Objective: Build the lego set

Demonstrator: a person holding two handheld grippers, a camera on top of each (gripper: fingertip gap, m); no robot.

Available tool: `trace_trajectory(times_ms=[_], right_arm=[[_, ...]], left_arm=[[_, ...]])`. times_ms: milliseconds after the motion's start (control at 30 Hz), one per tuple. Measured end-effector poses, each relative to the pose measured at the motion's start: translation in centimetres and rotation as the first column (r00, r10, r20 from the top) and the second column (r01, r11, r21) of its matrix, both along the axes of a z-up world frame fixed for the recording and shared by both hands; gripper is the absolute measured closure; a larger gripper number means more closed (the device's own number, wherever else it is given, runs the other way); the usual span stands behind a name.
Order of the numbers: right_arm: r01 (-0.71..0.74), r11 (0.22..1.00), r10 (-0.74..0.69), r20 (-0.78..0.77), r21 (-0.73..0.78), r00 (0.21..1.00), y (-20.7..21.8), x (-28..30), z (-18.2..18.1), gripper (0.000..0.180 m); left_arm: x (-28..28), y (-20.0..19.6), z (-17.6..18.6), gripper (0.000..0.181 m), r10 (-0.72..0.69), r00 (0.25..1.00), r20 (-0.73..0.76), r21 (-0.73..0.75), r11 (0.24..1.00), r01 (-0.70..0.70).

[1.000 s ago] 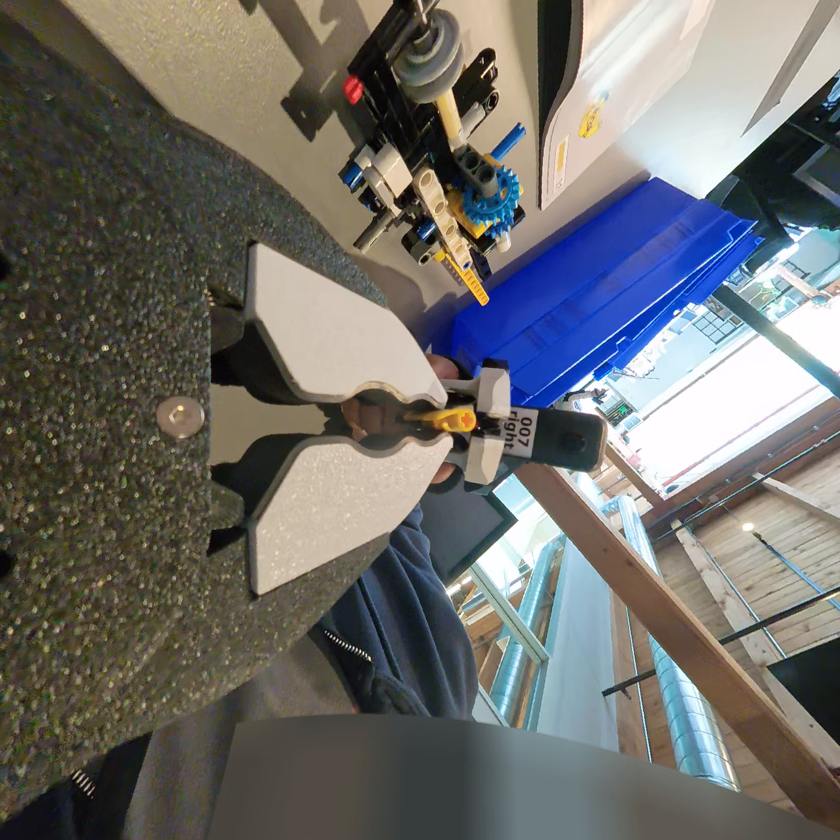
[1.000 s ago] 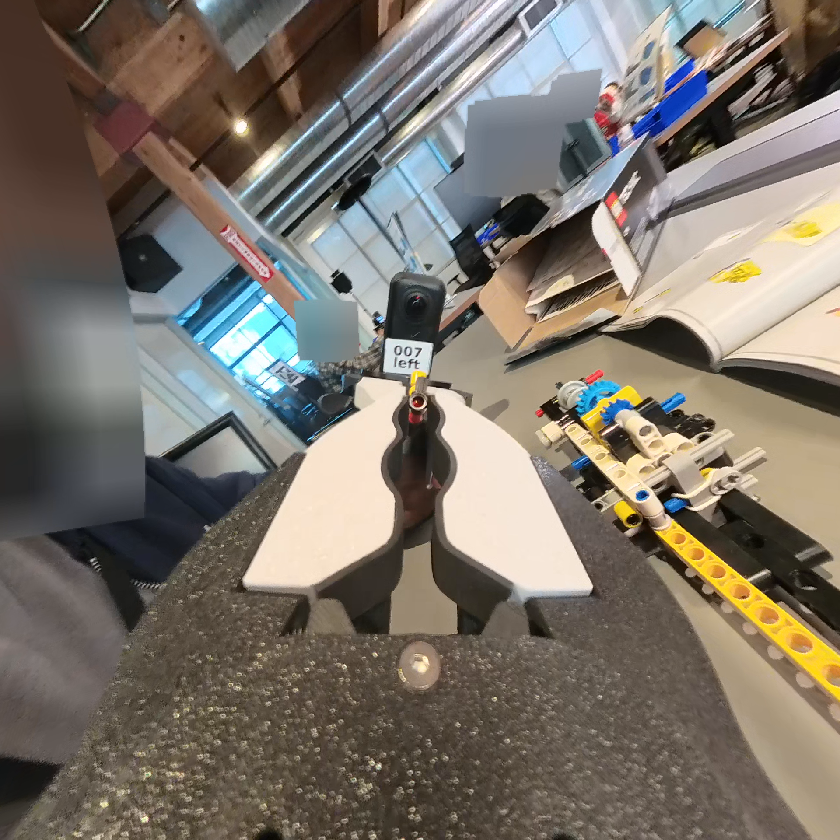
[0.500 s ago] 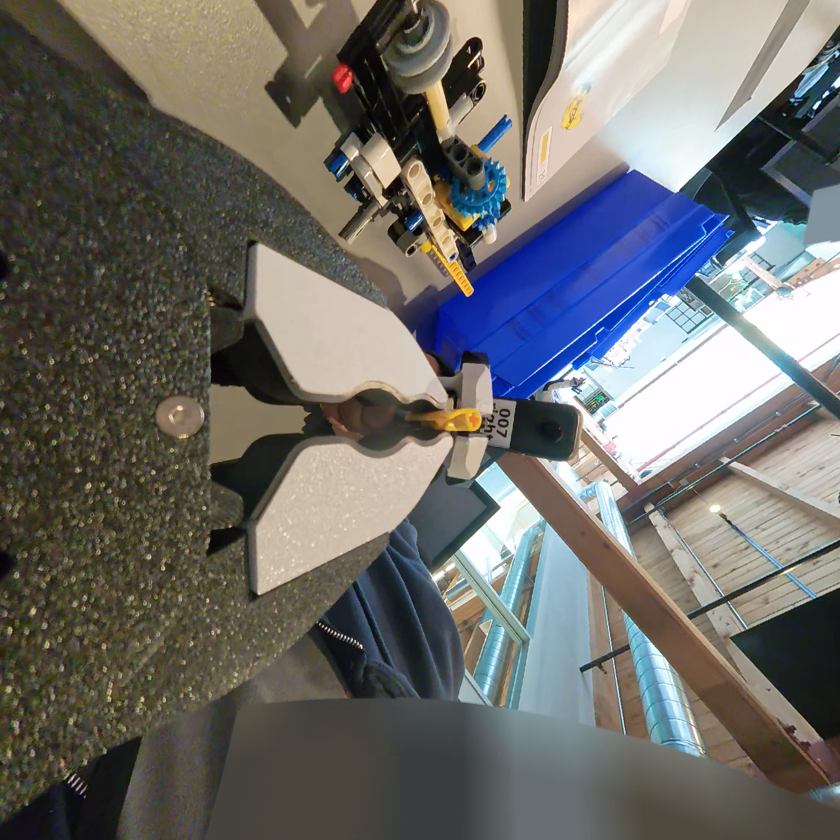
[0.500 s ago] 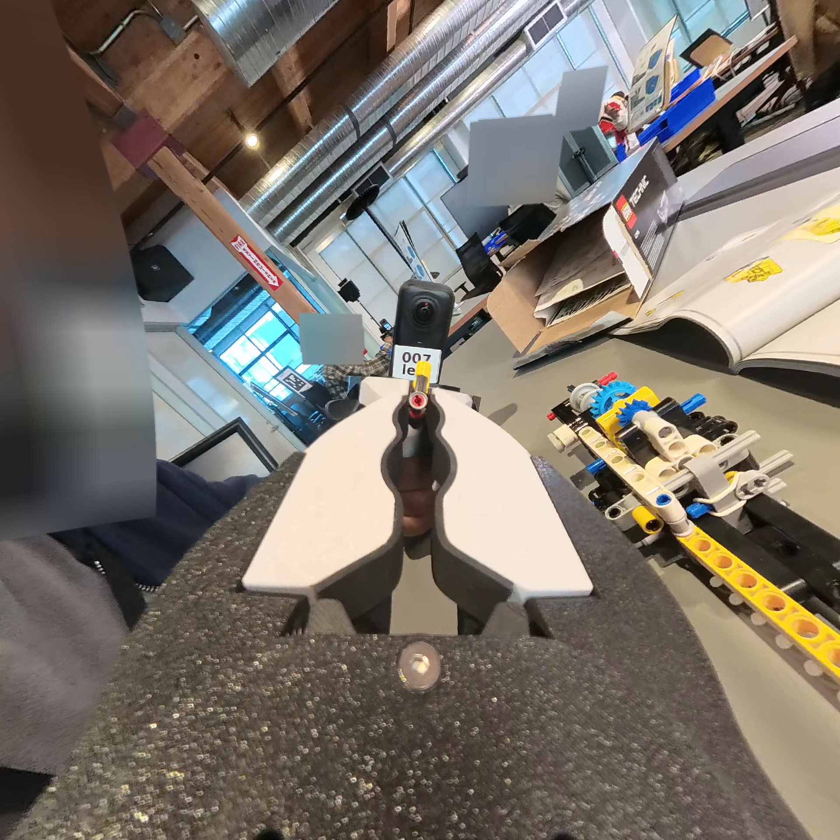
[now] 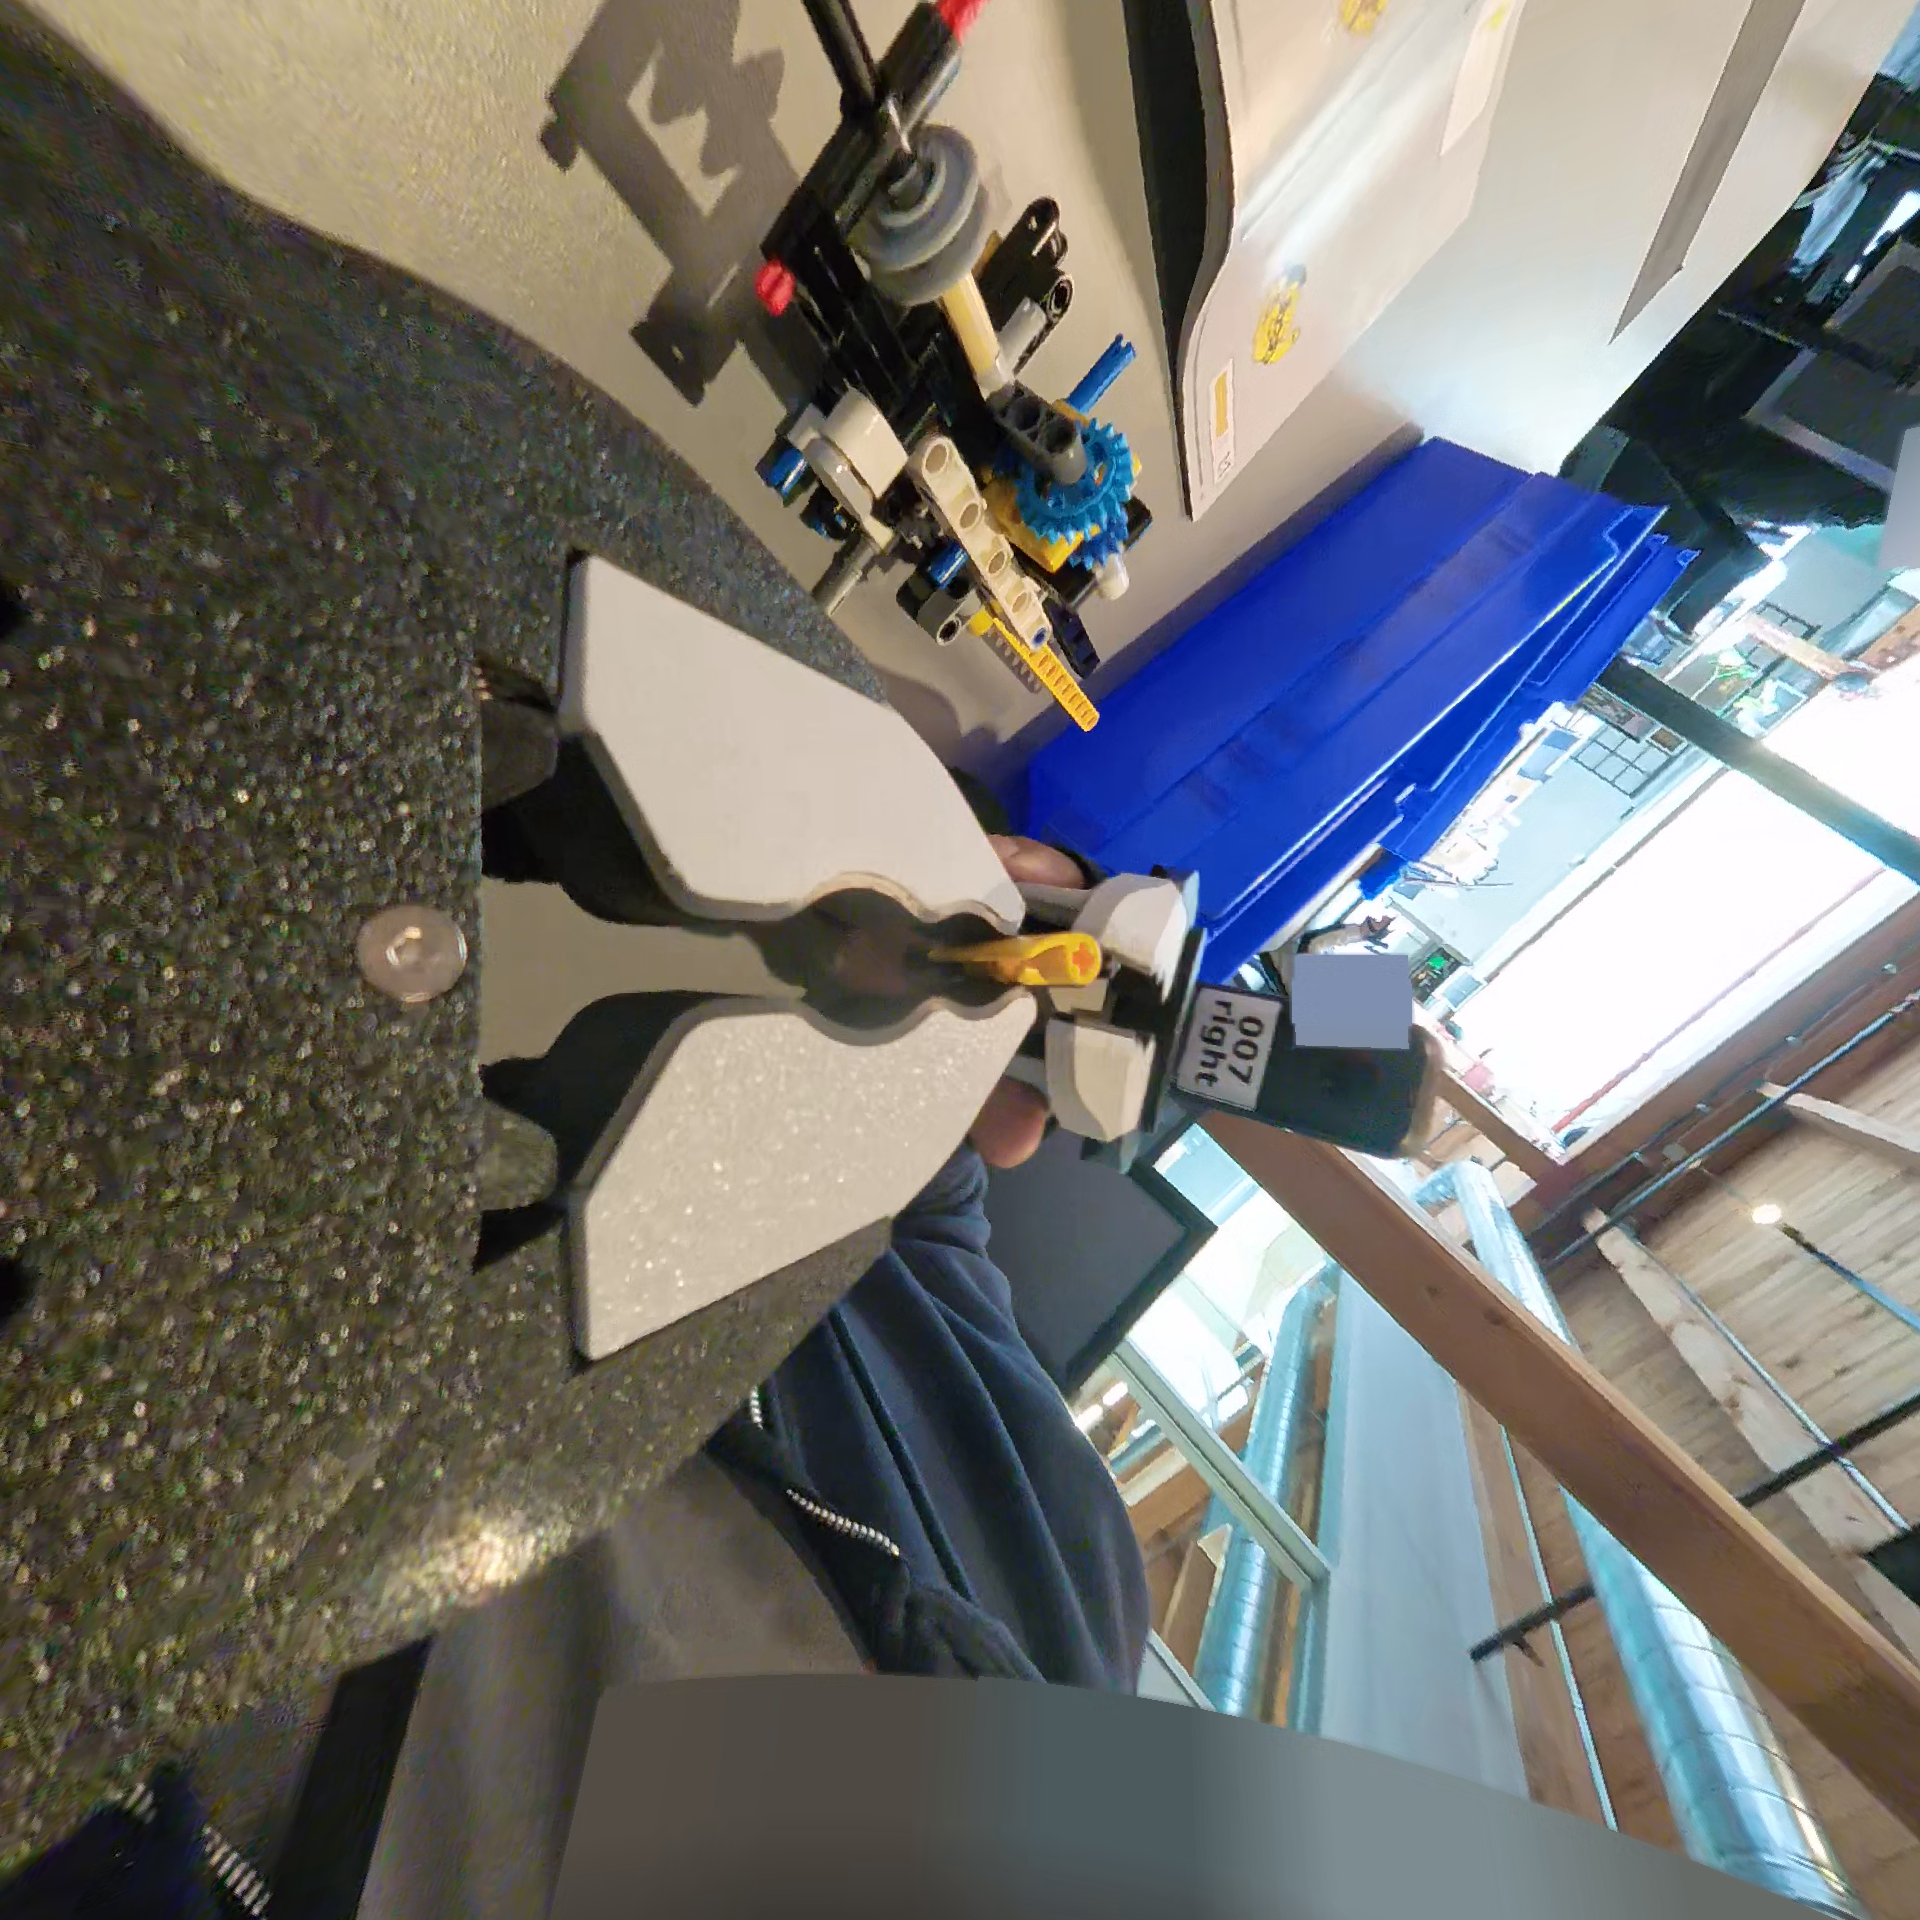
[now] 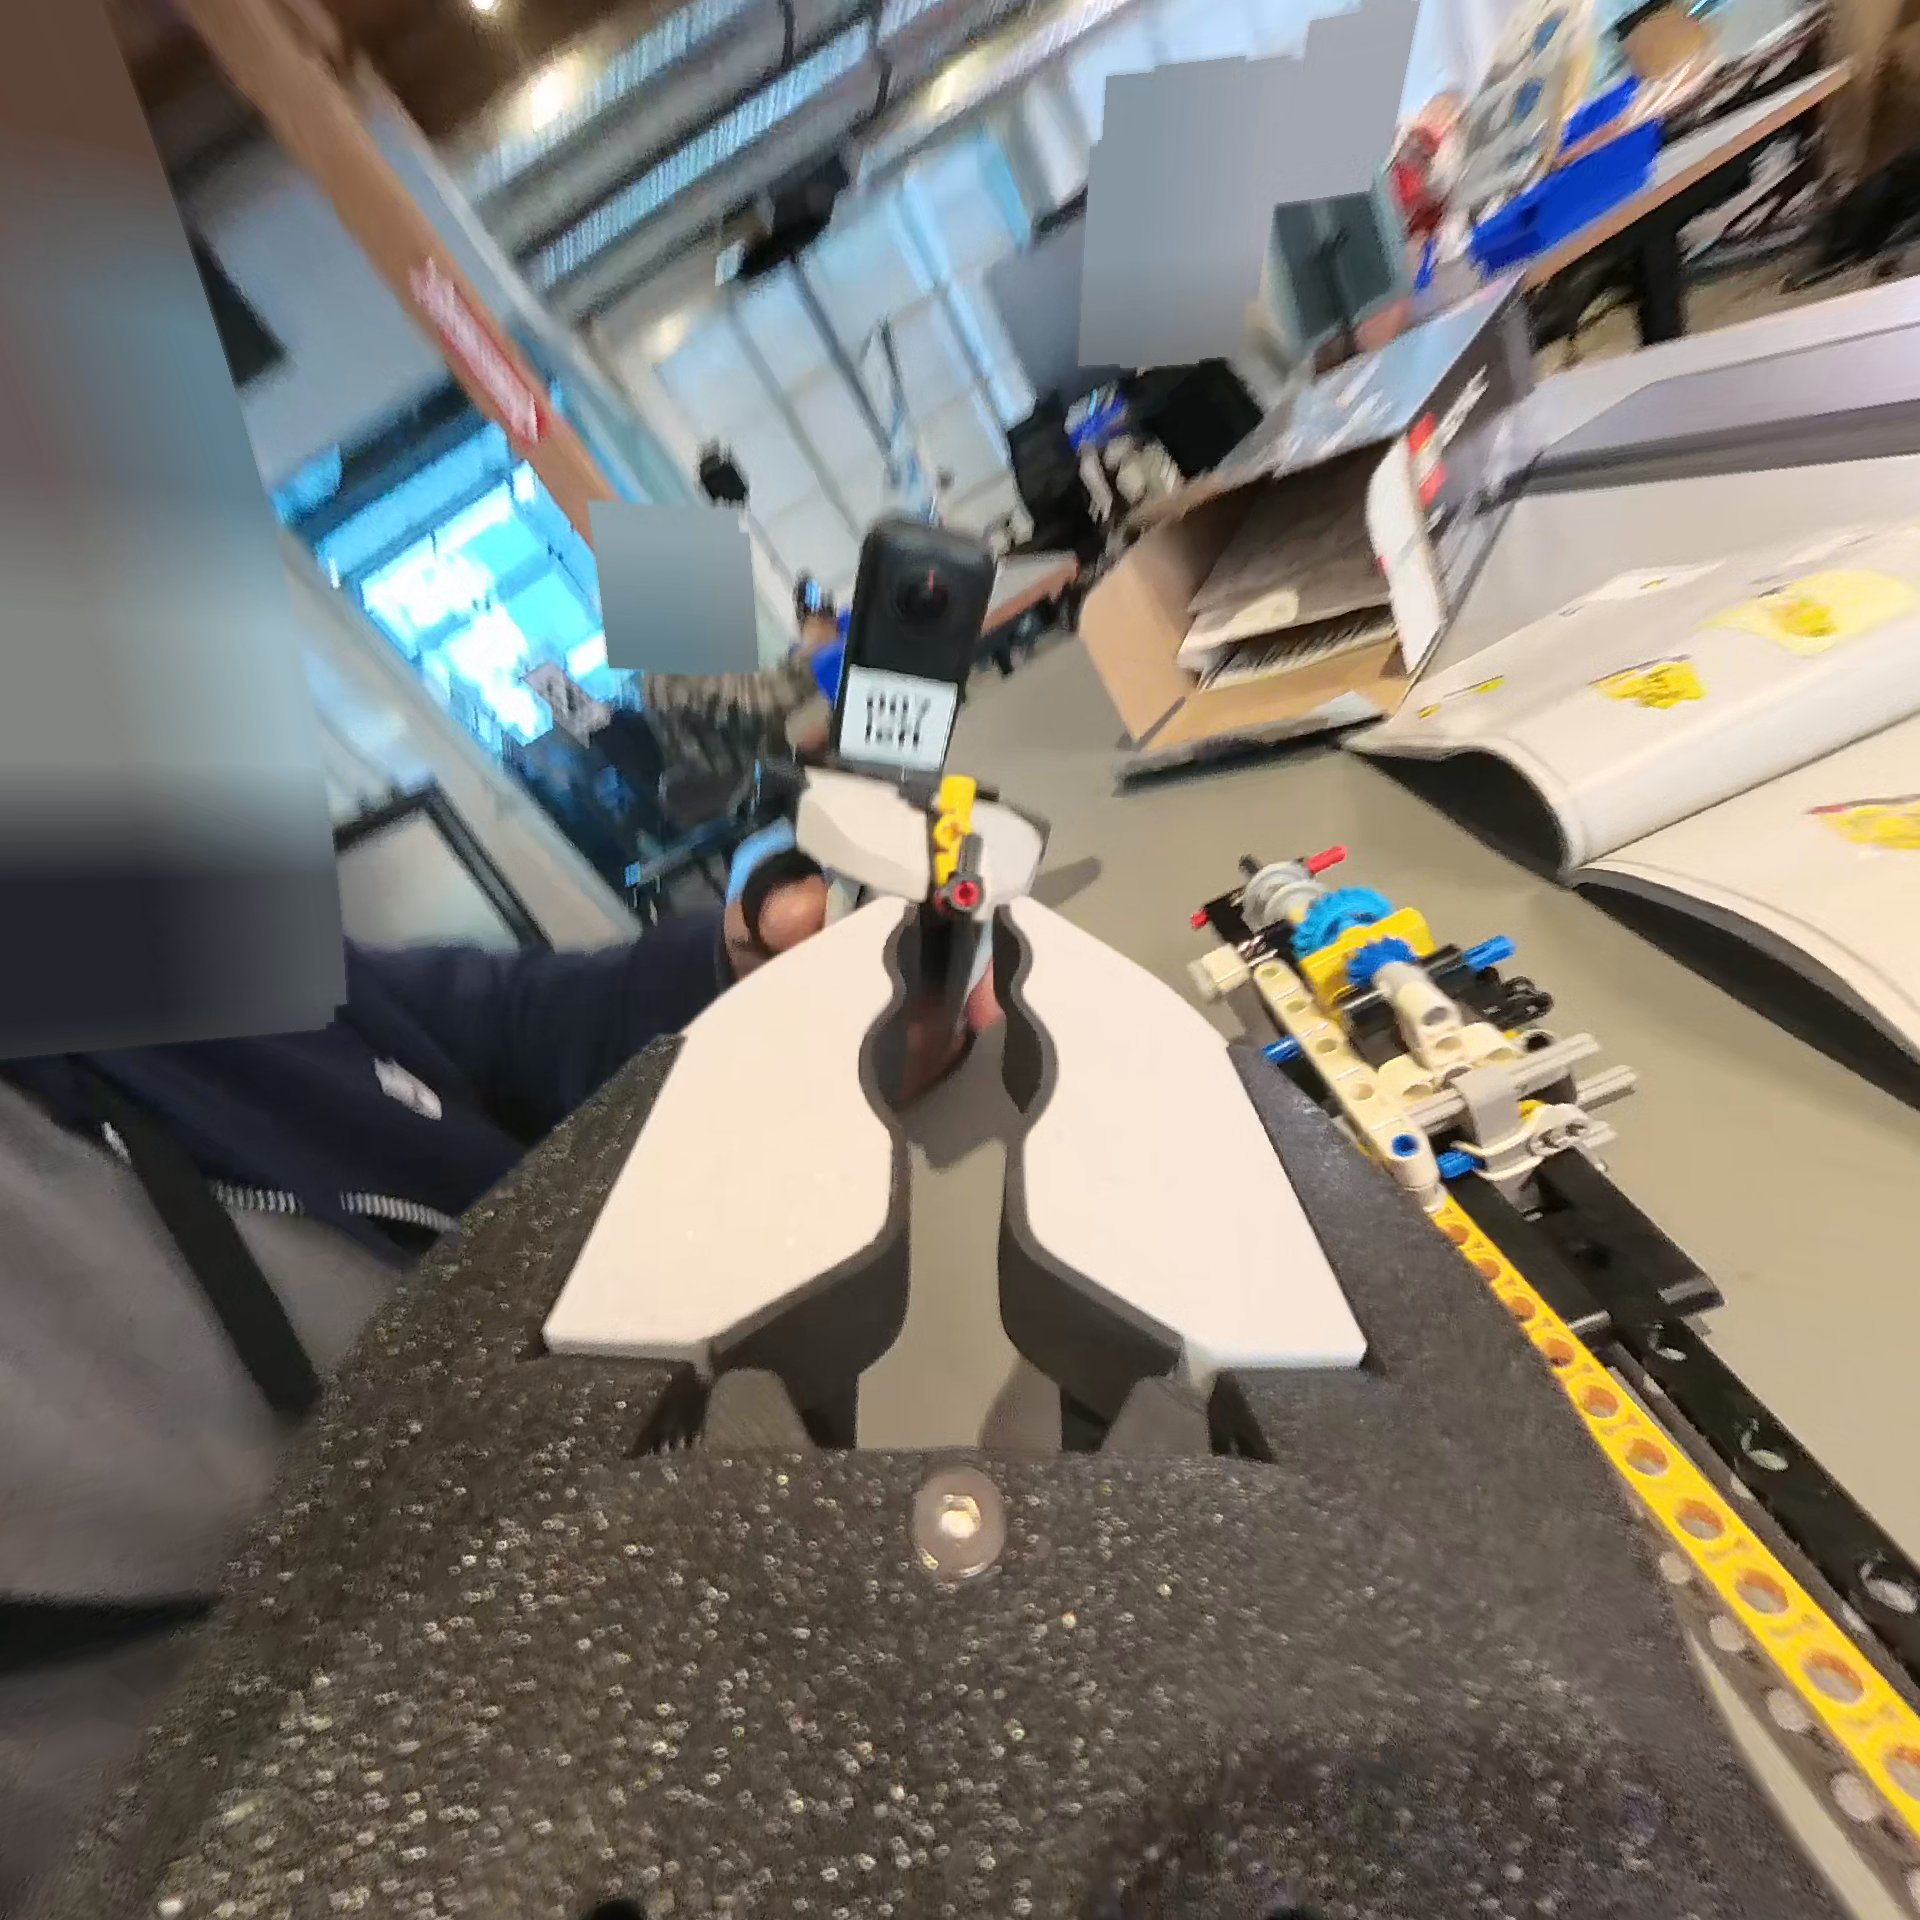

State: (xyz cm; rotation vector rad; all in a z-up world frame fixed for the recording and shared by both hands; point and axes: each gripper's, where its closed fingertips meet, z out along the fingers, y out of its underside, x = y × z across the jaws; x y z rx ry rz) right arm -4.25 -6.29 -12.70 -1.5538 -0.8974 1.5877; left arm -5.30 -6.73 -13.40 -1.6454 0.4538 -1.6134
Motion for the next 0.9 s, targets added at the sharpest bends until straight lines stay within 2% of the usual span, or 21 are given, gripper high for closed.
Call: trace_trajectory(times_ms=[367,900], right_arm=[[-0.094,0.994,0.089,0.106,0.046,0.990,-1.6,-0.3,-1.4,0.172],[-0.106,0.994,0.107,0.031,-0.023,0.994,-1.9,-0.2,-1.3,0.172]], left_arm=[[1.0,-1.5,-1.0,0.174,-0.066,0.985,-0.158,0.113,0.990,0.085],[1.3,-1.5,-0.7,0.174,-0.071,0.992,-0.109,0.099,0.992,0.082]])
